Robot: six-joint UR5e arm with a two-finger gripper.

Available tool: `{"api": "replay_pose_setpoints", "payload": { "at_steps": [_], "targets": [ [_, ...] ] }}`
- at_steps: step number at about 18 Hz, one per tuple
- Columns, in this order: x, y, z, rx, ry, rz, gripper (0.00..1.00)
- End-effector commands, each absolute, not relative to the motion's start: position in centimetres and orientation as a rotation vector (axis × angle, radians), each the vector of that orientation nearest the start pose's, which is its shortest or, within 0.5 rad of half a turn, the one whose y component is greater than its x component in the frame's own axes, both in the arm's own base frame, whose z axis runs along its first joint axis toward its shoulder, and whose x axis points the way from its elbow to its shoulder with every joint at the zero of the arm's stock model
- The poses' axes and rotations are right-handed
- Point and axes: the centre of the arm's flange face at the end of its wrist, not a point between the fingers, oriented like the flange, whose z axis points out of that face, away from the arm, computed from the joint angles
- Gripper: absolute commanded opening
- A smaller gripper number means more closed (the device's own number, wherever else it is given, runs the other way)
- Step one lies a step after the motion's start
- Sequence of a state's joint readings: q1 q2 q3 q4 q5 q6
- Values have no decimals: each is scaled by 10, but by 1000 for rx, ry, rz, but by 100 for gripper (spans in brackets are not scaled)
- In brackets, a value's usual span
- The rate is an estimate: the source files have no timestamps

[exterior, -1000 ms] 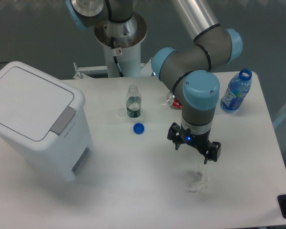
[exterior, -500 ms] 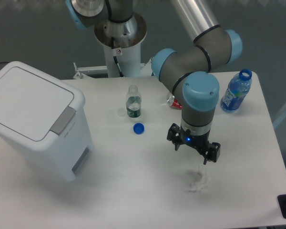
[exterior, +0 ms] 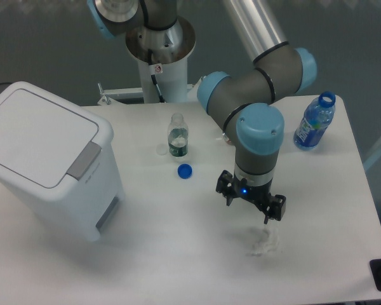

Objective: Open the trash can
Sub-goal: 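Move the gripper toward the trash can lid's front edge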

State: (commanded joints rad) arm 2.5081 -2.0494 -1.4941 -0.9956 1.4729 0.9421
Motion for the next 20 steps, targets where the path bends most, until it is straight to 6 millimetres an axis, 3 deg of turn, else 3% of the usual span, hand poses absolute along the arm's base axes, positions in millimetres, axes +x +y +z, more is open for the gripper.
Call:
{"api": "replay_pose_setpoints", "payload": {
  "at_steps": [4,7,8,9,11,13,14,20],
  "targets": [
    [-443,524,317,-2878,30,43,100],
    [-431,531,339,-2823,-72,22,99],
    [-427,532,349,-2796,-84,10,90],
    [-422,532,357,-2777,-92,4,75],
    [-408,531,368,-2759,-136,-17,34],
    [-388,539,380,-2747,-130,-19,6],
    [-377,543,389,-2739,-133,-14,0],
    [-309,560,448,-2648,-191,-38,0]
  ]
}}
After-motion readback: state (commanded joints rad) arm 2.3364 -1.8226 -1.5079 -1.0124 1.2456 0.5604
